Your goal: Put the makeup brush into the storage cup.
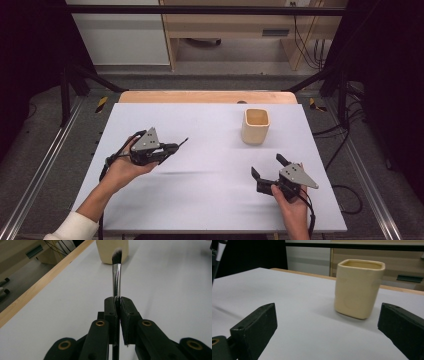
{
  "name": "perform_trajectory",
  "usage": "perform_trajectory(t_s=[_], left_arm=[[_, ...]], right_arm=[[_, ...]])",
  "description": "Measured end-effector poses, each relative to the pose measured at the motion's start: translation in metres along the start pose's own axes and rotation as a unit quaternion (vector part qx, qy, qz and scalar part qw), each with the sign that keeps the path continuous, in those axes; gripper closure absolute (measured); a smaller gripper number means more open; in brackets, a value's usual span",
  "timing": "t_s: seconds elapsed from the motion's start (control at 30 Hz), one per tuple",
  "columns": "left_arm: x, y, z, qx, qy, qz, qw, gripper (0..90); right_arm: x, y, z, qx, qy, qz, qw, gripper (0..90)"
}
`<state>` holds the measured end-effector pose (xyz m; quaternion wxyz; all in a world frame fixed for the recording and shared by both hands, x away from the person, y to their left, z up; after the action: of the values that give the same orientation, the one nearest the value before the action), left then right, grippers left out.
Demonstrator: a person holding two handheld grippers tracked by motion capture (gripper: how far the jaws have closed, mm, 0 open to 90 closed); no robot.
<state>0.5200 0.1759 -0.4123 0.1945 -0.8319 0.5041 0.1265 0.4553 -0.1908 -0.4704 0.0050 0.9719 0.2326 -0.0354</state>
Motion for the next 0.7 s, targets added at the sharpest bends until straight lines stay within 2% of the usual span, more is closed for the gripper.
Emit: perform_trajectory(t_s=[0.17, 0.37, 0.53, 0.7], left_arm=[[0.005, 0.003, -0.006, -0.016, 0.020, -0.015, 0.9996, 84.2], [0.012, 0.008, -0.018, -0.033, 0.051, -0.027, 0.9978, 84.2], [0.019, 0.014, -0.025, -0.036, 0.062, -0.027, 0.9971, 84.2], [0.023, 0.018, -0.032, -0.047, 0.078, -0.032, 0.9954, 84.2]], right_arm=[[0.011, -0.020, -0.007, 0.008, -0.008, -0.019, 0.9998, 2.5], [0.028, -0.057, -0.011, -0.007, -0.023, -0.057, 0.9981, 2.7], [0.043, -0.085, -0.013, -0.015, -0.037, -0.087, 0.9954, 3.8], [0.054, -0.101, -0.018, -0.004, -0.039, -0.105, 0.9937, 5.4]])
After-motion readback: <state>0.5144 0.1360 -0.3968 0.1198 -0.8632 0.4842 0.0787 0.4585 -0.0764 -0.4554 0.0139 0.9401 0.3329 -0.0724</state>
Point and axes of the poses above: each handheld gripper's, and its own axes: x roughly forward along the jaws, z roughly out of its underside, y roughly to its right, the point moved 4 cm from there along x, roughly forward along the jaws, and after that the axes turned 7 degrees about y, right-handed, at the moved point
